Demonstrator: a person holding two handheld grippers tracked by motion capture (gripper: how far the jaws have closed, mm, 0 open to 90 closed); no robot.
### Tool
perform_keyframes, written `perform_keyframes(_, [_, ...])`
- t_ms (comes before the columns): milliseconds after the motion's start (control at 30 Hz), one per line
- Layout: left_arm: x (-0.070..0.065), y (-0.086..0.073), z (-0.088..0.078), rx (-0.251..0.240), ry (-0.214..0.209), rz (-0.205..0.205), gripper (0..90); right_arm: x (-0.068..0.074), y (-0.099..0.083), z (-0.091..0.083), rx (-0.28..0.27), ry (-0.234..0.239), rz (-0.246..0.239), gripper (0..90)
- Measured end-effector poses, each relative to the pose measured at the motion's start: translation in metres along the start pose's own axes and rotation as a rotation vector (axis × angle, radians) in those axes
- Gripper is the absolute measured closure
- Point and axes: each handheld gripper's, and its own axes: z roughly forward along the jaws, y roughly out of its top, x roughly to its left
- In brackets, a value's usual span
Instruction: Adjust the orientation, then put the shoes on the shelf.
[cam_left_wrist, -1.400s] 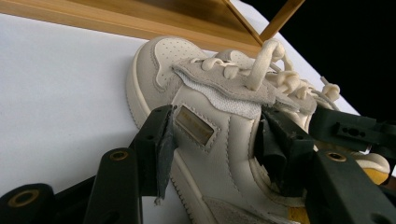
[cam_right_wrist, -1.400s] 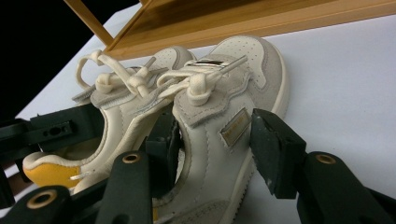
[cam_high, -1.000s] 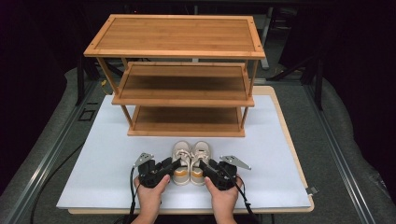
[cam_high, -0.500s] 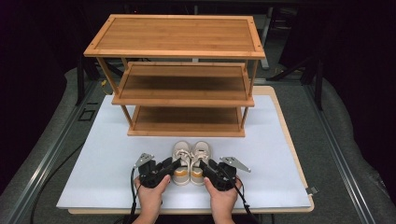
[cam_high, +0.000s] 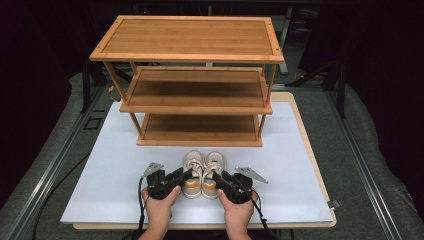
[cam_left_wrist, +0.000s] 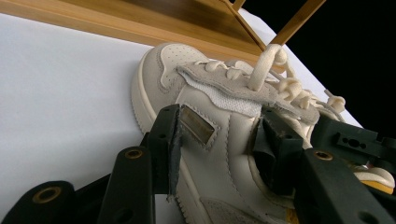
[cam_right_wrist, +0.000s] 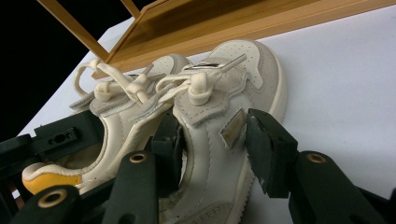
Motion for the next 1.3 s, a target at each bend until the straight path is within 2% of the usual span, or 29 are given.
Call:
perform_keyframes(67, [0.001,0.001,-0.001,0.003,0.001,0.003,55.0,0.0,0.0,0.001,-0.002,0.006,0.006,57.6])
perform_keyframes(100, [0.001,0.002,-0.001,0.001,0.001,0.003,55.0,0.001,0.0,0.0,0.015,0.009,0.007,57.6])
perform_keyframes(167, [0.002,0.003,-0.001,0.004,0.002,0.002,55.1,0.002,0.0,0.002,0.009,-0.002,0.009,57.6])
perform_keyframes(200, [0.001,0.004,-0.001,0.002,0.0,0.001,55.1,0.002,0.001,0.002,0.0,0.011,0.012,57.6])
perform_keyframes(233, [0.002,0.005,-0.002,0.005,0.0,0.009,55.1,0.003,0.002,0.001,0.016,-0.002,0.011,57.7])
perform_keyframes(267, [0.001,0.006,-0.002,0.005,-0.001,0.008,55.2,0.003,0.003,0.002,-0.004,0.014,0.012,57.7])
perform_keyframes(300, [0.001,0.008,-0.003,0.003,-0.002,0.015,55.2,0.004,0.004,0.001,0.005,0.001,0.01,57.7])
perform_keyframes(400, [-0.001,0.011,-0.005,-0.004,-0.004,0.013,55.2,0.005,0.006,0.001,-0.015,0.023,0.019,57.7])
perform_keyframes(433, [-0.001,0.012,-0.006,-0.005,-0.005,0.015,55.2,0.005,0.007,-0.001,0.002,0.022,0.018,57.7])
perform_keyframes(467, [-0.002,0.013,-0.007,-0.007,-0.006,0.014,55.3,0.006,0.008,-0.001,-0.009,0.016,0.015,57.7])
perform_keyframes(500, [-0.003,0.013,-0.007,-0.009,-0.007,0.012,55.2,0.007,0.009,-0.002,-0.02,0.031,0.014,57.7])
perform_keyframes(567, [-0.005,0.014,-0.007,-0.014,-0.006,0.012,55.3,0.008,0.011,-0.004,-0.01,0.015,0.005,57.7])
perform_keyframes(900, [-0.011,0.028,-0.008,-0.028,-0.02,0.001,55.4,0.013,0.027,-0.009,-0.031,0.017,-0.002,57.7])
perform_keyframes(1100, [-0.015,0.035,-0.014,-0.048,-0.018,0.012,55.4,0.019,0.034,-0.012,-0.042,0.023,-0.009,57.7])
perform_keyframes(1133, [-0.015,0.036,-0.014,-0.05,-0.018,0.011,55.4,0.019,0.035,-0.013,-0.034,0.011,-0.014,57.7])
perform_keyframes(1200, [-0.017,0.038,-0.015,-0.053,-0.016,0.011,55.4,0.02,0.037,-0.013,-0.045,0.032,-0.011,57.7])
perform_keyframes(1300, [-0.019,0.042,-0.017,-0.062,-0.018,0.023,55.4,0.023,0.042,-0.014,-0.051,0.028,-0.025,57.7])
